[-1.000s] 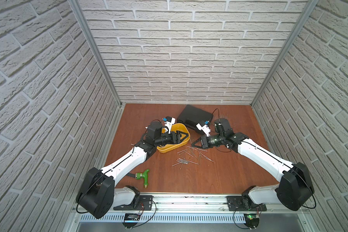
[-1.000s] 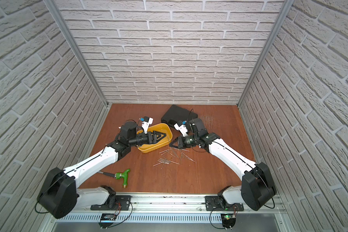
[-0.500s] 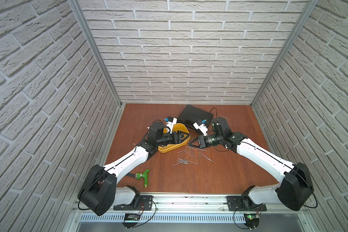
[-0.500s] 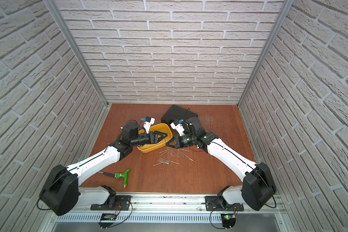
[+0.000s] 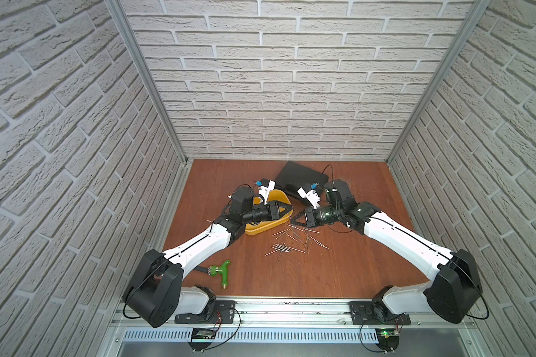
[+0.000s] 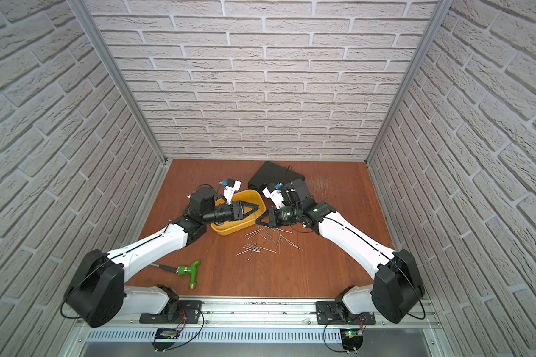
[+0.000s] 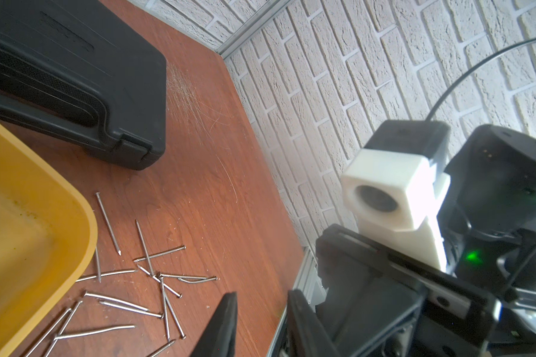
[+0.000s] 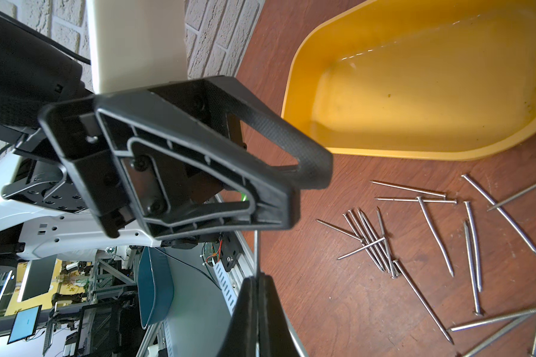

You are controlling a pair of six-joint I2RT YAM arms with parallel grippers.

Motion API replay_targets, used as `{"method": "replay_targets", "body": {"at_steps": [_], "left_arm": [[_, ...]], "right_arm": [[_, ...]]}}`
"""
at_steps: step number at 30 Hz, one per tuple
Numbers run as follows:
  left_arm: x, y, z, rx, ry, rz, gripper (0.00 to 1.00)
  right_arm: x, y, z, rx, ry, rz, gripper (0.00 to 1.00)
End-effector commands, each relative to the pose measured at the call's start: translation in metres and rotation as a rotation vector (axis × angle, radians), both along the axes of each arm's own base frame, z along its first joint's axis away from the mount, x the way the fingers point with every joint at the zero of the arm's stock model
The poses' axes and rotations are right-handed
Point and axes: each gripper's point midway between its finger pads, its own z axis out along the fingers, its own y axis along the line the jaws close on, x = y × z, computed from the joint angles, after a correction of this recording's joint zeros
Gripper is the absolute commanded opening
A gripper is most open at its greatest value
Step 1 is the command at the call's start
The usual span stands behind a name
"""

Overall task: Put the nails on the desktop into the storage box
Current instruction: Pick up the nail from the center of the board.

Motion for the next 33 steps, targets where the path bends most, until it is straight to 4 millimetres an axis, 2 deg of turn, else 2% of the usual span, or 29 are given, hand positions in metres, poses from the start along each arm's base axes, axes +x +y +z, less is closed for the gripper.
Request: {"method": "replay_targets", "body": {"at_steps": [1,10,20,26,29,33], "left_arm": [[-0.002,-0.007,0.007,-0.023,-0.012,-0.034,0.31],[-0.006,-0.009,0.002,-0.022,0.017,-0.058,0.29],[-0.007,-0.012,0.001,-0.024,0.027,-0.073,0.0],[-0.007,-0.013,-0.002,-0.021,0.043,-0.078,0.0],[-0.006,-0.012,-0.004,-0.016,0.052,-0.076,0.0],[-0.006,-0.009,-0.01,0.011,0.065,-0.064,0.0]], "right_arm": [[0.006,0.006,0.022,0.029,-0.087,0.01,0.02],[0.012,0.002,0.022,-0.006,-0.107,-0.023,0.02],[0.016,0.0,0.02,-0.027,-0.11,-0.038,0.02],[0.018,-0.001,0.018,-0.04,-0.111,-0.048,0.03],[0.019,-0.002,0.017,-0.046,-0.116,-0.054,0.08],[0.021,-0.005,0.017,-0.063,-0.126,-0.066,0.23]]}}
